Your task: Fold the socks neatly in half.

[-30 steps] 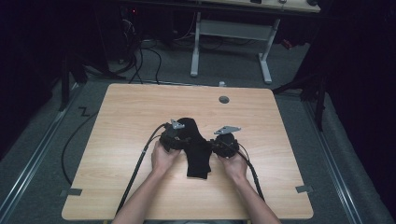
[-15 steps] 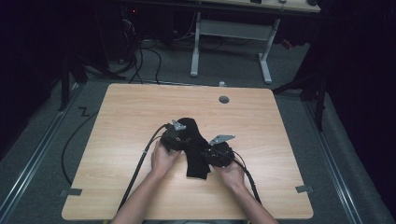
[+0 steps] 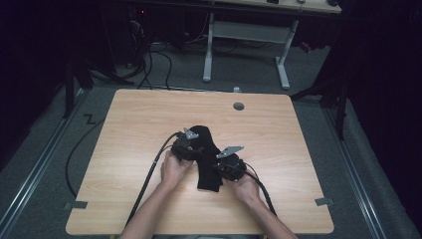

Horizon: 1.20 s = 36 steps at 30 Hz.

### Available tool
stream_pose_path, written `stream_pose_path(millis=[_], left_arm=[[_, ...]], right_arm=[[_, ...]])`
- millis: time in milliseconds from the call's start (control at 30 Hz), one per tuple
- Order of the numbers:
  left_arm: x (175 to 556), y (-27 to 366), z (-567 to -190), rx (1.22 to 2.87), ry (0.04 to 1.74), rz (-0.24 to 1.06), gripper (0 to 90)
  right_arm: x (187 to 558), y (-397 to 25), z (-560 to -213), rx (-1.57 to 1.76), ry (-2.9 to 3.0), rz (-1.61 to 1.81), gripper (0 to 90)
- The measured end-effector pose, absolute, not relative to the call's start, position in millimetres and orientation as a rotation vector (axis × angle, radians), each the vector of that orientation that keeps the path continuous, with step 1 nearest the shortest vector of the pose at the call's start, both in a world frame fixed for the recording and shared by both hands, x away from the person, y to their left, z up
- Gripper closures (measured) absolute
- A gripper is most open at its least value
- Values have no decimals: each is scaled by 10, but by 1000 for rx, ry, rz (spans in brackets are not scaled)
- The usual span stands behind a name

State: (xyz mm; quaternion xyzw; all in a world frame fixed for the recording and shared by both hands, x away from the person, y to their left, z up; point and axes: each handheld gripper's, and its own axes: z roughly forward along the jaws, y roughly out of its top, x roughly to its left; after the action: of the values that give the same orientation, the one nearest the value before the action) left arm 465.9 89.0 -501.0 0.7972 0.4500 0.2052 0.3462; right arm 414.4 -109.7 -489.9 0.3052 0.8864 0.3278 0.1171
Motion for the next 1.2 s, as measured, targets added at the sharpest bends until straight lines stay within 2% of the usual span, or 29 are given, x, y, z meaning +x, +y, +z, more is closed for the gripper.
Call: stream_pose_path(millis=[267, 533, 567, 700, 867, 1200], left_arm=[[4666, 888, -5017, 2058, 1173, 536, 377], [4665, 886, -5018, 2055, 1175, 537, 377], [4665, 886, -5018, 2055, 1175, 537, 377], [4669, 881, -5020, 2051, 1179, 542, 377], [4679, 870, -5016, 2049, 1194, 545, 377], [4757, 820, -4998, 2031, 1269, 616, 377]], right_arm=[[3993, -1134, -4679, 839, 2566, 1040, 892], [3972, -1036, -4832, 861, 2646, 984, 878], [3969, -1053, -4834, 864, 2625, 1001, 791], [3876, -1105, -4746, 838, 2570, 1062, 729], [3842, -1092, -4726, 809, 2583, 1055, 725], [4092, -1155, -4699, 843, 2530, 1041, 757]])
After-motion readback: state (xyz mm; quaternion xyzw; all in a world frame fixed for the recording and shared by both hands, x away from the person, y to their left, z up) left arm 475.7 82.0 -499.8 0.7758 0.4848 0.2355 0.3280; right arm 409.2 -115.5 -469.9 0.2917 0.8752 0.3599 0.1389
